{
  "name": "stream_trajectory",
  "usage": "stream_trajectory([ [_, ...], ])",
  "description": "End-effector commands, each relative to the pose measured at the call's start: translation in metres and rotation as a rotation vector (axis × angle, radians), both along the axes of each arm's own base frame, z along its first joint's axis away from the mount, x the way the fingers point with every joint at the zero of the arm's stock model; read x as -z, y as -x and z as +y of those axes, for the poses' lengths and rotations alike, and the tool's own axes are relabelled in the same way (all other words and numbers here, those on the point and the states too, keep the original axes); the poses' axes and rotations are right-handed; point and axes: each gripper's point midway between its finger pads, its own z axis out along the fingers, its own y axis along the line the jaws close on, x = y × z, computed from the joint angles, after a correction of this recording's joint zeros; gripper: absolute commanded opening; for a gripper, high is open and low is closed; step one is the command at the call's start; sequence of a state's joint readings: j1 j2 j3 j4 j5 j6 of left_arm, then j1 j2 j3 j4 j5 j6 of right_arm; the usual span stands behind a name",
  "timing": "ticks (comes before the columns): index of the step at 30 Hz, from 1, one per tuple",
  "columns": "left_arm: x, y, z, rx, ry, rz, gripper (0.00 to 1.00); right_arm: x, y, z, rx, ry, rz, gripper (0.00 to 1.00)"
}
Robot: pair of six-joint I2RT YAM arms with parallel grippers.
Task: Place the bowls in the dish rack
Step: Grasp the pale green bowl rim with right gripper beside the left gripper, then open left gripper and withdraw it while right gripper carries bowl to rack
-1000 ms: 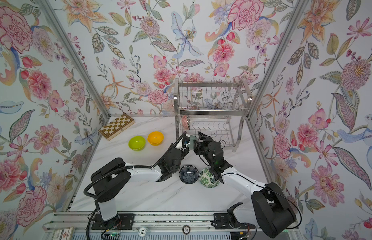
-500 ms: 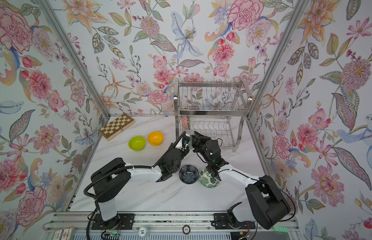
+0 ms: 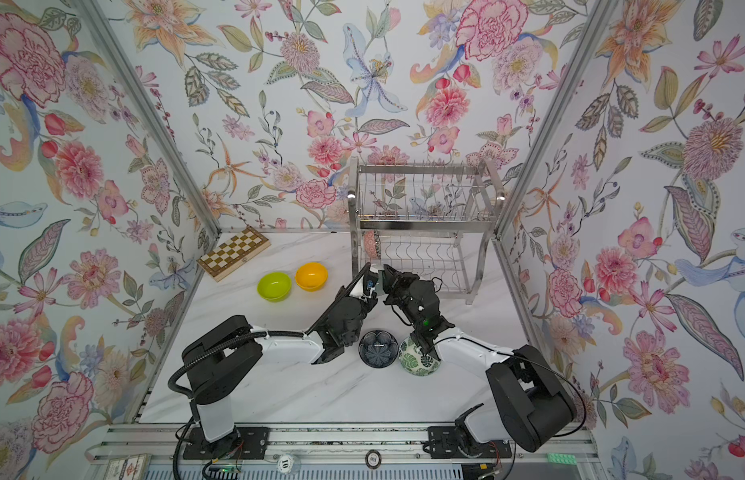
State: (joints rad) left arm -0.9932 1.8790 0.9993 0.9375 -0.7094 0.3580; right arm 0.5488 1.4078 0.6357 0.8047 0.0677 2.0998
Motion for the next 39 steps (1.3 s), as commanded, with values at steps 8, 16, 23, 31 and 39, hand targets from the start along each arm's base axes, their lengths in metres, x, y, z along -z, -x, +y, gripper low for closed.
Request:
stream_trajectory([
  [8, -0.018, 0.011, -0.001, 0.037, 0.110, -0.011, 0.43, -0.005, -0.007, -0.008, 0.051, 0.038, -0.042, 0.00],
  [16, -0.016, 0.015, 0.006, 0.053, 0.126, 0.054, 0.69, -0.014, -0.006, -0.020, 0.087, 0.130, -0.092, 0.00],
  [23, -0.008, 0.023, 0.024, 0.093, 0.142, 0.182, 0.83, -0.010, -0.007, -0.040, 0.127, 0.253, -0.104, 0.00],
  [31, -0.026, 0.029, 0.069, 0.169, 0.302, 0.319, 0.99, -0.003, -0.018, -0.054, 0.123, 0.429, -0.152, 0.00],
  [39, -0.045, 0.024, 0.098, 0.217, 0.440, 0.366, 0.99, 0.001, -0.041, -0.061, 0.085, 0.632, -0.244, 0.00],
])
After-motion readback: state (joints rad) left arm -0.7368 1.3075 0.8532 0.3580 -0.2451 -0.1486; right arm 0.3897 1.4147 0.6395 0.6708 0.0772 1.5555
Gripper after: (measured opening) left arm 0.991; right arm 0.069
